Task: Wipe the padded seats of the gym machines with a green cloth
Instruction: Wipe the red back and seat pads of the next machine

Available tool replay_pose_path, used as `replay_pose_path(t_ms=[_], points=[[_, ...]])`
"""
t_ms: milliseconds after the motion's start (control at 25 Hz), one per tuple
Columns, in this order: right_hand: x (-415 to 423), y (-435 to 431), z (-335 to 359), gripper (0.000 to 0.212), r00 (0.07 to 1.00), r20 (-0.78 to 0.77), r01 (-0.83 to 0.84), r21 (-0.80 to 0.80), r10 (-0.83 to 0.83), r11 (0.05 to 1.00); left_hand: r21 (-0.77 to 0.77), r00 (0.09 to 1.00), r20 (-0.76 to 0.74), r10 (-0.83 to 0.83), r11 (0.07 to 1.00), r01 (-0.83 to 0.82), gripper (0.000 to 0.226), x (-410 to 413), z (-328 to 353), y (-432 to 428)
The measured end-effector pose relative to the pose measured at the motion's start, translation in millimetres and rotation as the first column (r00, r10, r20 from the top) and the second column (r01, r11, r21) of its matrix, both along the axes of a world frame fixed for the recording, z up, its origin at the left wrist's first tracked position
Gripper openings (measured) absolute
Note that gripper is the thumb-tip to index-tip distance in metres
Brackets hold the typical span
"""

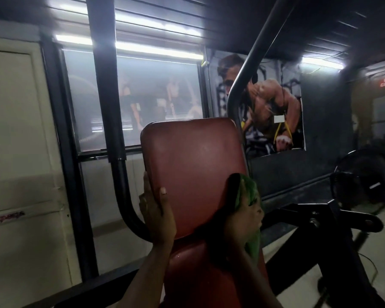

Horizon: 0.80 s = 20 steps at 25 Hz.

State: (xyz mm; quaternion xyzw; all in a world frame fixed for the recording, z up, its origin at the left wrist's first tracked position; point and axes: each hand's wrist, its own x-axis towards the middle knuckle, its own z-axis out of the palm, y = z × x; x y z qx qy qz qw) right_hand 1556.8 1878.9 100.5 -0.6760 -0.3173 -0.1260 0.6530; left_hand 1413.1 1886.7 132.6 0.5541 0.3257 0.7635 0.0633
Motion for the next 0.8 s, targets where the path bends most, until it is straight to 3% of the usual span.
replay_pose_path(t_ms=[120, 240, 360, 400, 440, 520, 600, 680, 800], points=[[-44, -11, -18, 0.084, 0.977, 0.17, -0.122, -0.043, 0.127, 0.992, -0.037, 1.0, 0.002, 0.024, 0.999, -0.023, 0.075, 0, 1, -1], [-88, -48, -33, 0.073, 0.926, 0.318, -0.199, -0.054, 0.206, 0.979, -0.07, 0.999, -0.031, 0.012, 0.997, -0.014, 0.065, -2, 1, -4], [-55, -67, -31, 0.062, 0.737, 0.556, -0.385, -0.12, 0.383, 0.915, -0.027, 0.999, -0.032, -0.001, 1.0, 0.0, 0.076, -2, 3, -6], [-36, -63, -21, 0.059, 0.734, 0.561, -0.382, -0.125, 0.383, 0.916, -0.009, 1.0, -0.031, -0.002, 1.0, 0.002, 0.08, -2, 3, -7], [-18, -53, -6, 0.062, 0.794, 0.516, -0.336, -0.068, 0.321, 0.94, 0.006, 1.0, -0.03, -0.003, 1.0, 0.003, 0.082, -2, 4, -7], [6, -21, 41, 0.068, 0.925, 0.322, -0.225, 0.027, 0.204, 0.974, 0.028, 0.999, -0.038, -0.017, 0.999, 0.018, 0.085, -1, 4, -7], [-3, 3, 79, 0.07, 0.965, 0.224, -0.136, -0.003, 0.134, 0.991, 0.04, 0.999, -0.04, -0.02, 0.999, 0.022, 0.086, -1, 4, -6], [-23, 12, 77, 0.069, 0.949, 0.308, -0.084, 0.034, 0.07, 0.996, 0.019, 0.999, -0.028, -0.019, 1.0, 0.02, 0.082, -2, 1, -4], [-55, -8, 20, 0.065, 0.817, 0.572, -0.129, 0.071, 0.066, 0.989, -0.004, 1.0, -0.026, -0.016, 1.0, 0.016, 0.071, -3, 1, -2]])
